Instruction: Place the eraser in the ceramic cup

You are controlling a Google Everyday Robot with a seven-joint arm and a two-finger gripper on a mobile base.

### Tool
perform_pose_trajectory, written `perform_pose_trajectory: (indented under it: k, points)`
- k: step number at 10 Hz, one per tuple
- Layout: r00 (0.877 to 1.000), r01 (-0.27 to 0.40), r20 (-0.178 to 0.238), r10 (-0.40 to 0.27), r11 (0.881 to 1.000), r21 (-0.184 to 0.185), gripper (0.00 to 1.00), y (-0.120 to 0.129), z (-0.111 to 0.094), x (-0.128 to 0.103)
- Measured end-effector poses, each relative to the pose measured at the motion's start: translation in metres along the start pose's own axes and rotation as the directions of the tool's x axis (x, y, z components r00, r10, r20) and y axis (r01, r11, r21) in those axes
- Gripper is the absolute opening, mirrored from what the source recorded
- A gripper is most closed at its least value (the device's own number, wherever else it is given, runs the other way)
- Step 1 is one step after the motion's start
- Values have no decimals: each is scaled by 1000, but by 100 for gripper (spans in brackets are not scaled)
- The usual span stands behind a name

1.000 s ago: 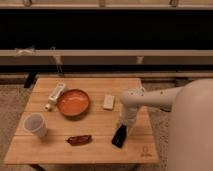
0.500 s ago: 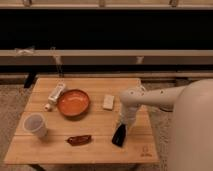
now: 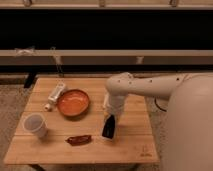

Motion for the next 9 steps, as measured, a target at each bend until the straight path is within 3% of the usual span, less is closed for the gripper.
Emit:
perform_pose_trajectory:
  k: [2,4,6,8,9]
  points:
    - [992,123,22,-123,992,-7,6,43,-29,3]
    - [970,238,45,-237,971,-16,6,82,-47,3]
    - [923,381,75,-378,924,-35,6,130,-60,4]
    - [874,482,92,-476,874,-56,6,166,-63,6]
    - [838,544,105,-536,836,-72,6,192,-63,10]
